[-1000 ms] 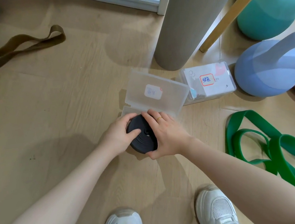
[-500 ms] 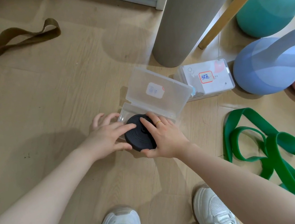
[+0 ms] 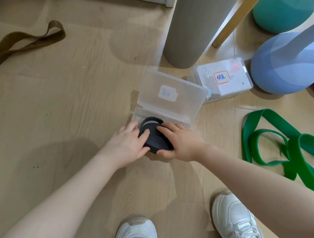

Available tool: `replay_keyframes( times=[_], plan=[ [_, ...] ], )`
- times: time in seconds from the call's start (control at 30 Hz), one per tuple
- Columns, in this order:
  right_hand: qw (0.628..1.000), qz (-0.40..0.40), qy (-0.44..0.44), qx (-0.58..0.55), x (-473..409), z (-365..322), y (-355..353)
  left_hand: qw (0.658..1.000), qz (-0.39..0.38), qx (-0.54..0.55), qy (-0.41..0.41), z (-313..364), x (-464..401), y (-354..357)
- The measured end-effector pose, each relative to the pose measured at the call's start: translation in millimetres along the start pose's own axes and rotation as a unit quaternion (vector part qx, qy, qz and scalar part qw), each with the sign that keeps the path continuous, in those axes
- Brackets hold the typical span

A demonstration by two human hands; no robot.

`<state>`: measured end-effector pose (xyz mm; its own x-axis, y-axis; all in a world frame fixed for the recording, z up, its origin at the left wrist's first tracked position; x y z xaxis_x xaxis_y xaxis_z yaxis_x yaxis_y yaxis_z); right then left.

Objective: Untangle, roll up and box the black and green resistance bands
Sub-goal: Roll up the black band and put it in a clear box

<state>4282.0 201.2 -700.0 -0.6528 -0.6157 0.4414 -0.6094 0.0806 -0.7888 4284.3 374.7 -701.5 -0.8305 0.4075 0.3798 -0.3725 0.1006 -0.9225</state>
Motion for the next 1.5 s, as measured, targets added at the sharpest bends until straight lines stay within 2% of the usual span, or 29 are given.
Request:
replay_keyframes(
  times=[0.13, 0.2, 0.33, 0.4, 0.47, 0.63, 0.8, 0.93, 1.1, 1.2, 1.37, 1.5],
  plan=[
    [1.0, -0.005, -0.003, -0.017, 0, 2, 1, 1.0, 0.005, 0.017, -0.007, 0, 5, -4],
    [1.0, -0.007, -0.011, -0.02, 1, 4, 2, 0.998, 0.068, 0.006, -0.003, -1, 2, 5],
    [0.999, -0.003, -0.03, -0.016, 3, 5, 0, 0.994, 0.102, -0.035, -0.012, -1, -5, 12],
    [0.999, 0.002, -0.048, 0.006, 3, 2, 0, 0.996, 0.069, -0.052, -0.034, 2, -7, 5],
    [0.999, 0.006, -0.047, 0.012, 4, 0, 2, 0.997, -0.014, -0.059, -0.054, 9, -9, -6],
    [0.998, 0.043, -0.031, -0.044, 3, -2, 4, 0.985, -0.128, -0.032, -0.108, 15, -31, -19],
    [0.999, 0.024, -0.039, 0.008, -5, 2, -6, 0.994, -0.039, -0.088, -0.048, 15, -43, -22],
    [0.998, -0.02, -0.044, 0.042, -7, 1, -2, 0.996, -0.07, -0.024, -0.05, 11, -44, -18],
    [0.998, -0.057, -0.01, 0.019, -13, 0, -8, 0.988, -0.093, 0.044, -0.115, 9, -43, -16],
    [0.998, -0.063, 0.011, -0.001, -17, 1, -6, 0.986, -0.097, 0.051, -0.123, 12, -42, -18],
    [0.991, -0.054, -0.008, -0.119, -8, 11, -19, 0.982, -0.106, 0.131, -0.083, 0, -36, -28],
    [0.998, -0.014, -0.027, -0.058, 5, 11, -17, 0.998, -0.04, 0.044, -0.02, 2, -26, -32]
  ],
)
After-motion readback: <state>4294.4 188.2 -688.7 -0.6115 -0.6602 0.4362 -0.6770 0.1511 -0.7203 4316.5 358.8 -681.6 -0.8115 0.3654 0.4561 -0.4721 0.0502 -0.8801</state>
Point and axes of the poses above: each hand's wrist, its own x-axis away from the middle knuckle, its own y-axis out of the palm, z = x × y, the point moved 2 cm from there along -x, towards the middle knuckle, and after that the axes turned 12 degrees about -y, right-handed, at the moved point
